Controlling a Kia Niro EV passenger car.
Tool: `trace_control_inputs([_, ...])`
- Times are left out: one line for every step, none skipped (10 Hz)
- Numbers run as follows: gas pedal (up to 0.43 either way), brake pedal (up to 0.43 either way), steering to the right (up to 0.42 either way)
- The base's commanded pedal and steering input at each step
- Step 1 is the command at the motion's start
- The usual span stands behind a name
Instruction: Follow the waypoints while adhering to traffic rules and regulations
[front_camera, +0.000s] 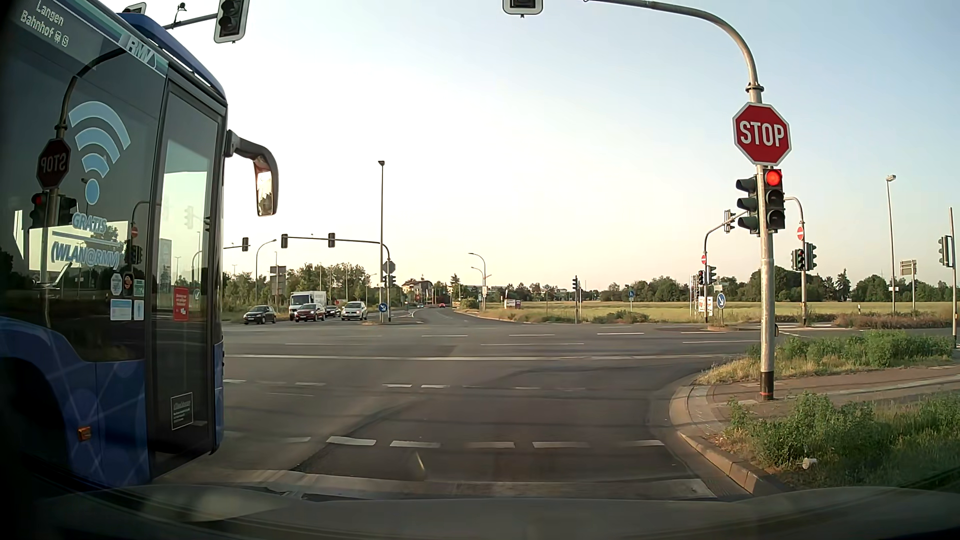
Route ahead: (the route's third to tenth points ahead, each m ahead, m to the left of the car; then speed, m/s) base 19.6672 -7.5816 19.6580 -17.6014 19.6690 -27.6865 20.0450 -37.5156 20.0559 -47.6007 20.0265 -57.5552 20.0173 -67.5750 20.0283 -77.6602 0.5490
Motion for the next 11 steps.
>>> trace_control_inputs([0.000, 0.232, 0.004])
trace_control_inputs([0.000, 0.232, 0.003])
trace_control_inputs([0.000, 0.232, 0.003])
trace_control_inputs([0.000, 0.232, 0.003])
trace_control_inputs([0.000, 0.232, 0.003])
trace_control_inputs([0.000, 0.232, 0.004])
trace_control_inputs([0.000, 0.232, 0.004])
trace_control_inputs([0.000, 0.232, 0.003])
trace_control_inputs([0.000, 0.232, 0.004])
trace_control_inputs([0.000, 0.232, 0.004])
trace_control_inputs([0.000, 0.232, 0.004])
